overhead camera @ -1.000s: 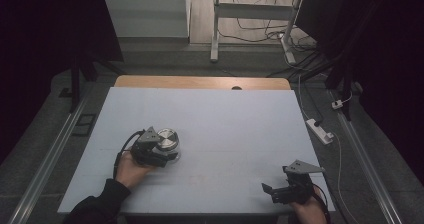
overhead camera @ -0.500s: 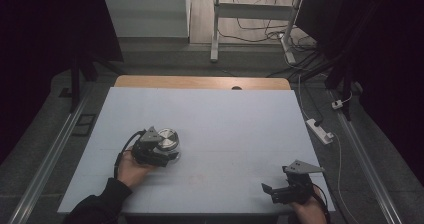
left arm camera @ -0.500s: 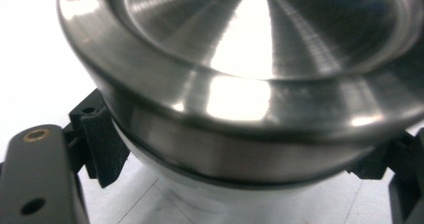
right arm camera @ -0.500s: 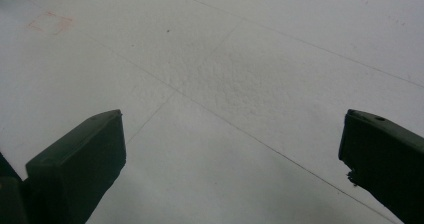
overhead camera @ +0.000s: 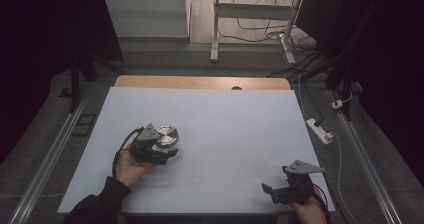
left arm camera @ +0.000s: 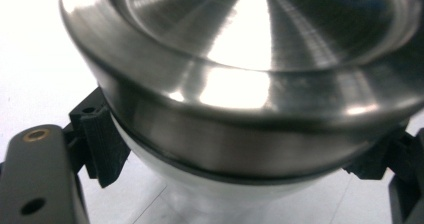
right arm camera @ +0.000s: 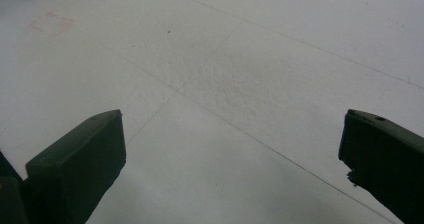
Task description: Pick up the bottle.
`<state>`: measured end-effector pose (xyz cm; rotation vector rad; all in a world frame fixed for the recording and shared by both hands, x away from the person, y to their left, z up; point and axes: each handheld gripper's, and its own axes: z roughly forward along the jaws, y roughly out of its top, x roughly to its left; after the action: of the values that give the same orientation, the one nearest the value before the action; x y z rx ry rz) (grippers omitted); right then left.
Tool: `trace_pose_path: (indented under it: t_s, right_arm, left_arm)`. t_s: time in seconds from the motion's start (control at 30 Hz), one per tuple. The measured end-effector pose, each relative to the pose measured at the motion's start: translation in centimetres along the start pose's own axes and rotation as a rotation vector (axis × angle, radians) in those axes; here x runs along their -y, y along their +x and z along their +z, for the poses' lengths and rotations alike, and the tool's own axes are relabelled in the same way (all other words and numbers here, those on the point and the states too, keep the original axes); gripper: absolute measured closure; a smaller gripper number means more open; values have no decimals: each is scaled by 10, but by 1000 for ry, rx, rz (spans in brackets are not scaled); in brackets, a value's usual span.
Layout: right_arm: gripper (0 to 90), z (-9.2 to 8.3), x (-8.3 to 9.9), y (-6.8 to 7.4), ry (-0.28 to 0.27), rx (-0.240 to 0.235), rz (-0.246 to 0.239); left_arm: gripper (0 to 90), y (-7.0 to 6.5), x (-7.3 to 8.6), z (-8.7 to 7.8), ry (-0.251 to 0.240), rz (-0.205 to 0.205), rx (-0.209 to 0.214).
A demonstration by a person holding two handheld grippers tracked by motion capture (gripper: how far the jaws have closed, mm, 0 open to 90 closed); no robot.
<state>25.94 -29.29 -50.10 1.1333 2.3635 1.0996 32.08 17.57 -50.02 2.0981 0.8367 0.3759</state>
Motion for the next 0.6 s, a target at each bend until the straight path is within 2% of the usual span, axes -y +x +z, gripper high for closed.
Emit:
trace_pose_path:
  t_s: [0.17,0.3,0.6]
  right_arm:
    - [0,0,0,0,-1,0,1]
    - [0,0,0,0,-4,-1,2]
    - [0,-1,0,0,-8,-1,2]
  left_arm:
    - [159,-4,-7,0,-6,15,19]
    - [159,-9,-14,2,5,47,25]
    - [159,-17,-29,4,18,86,51]
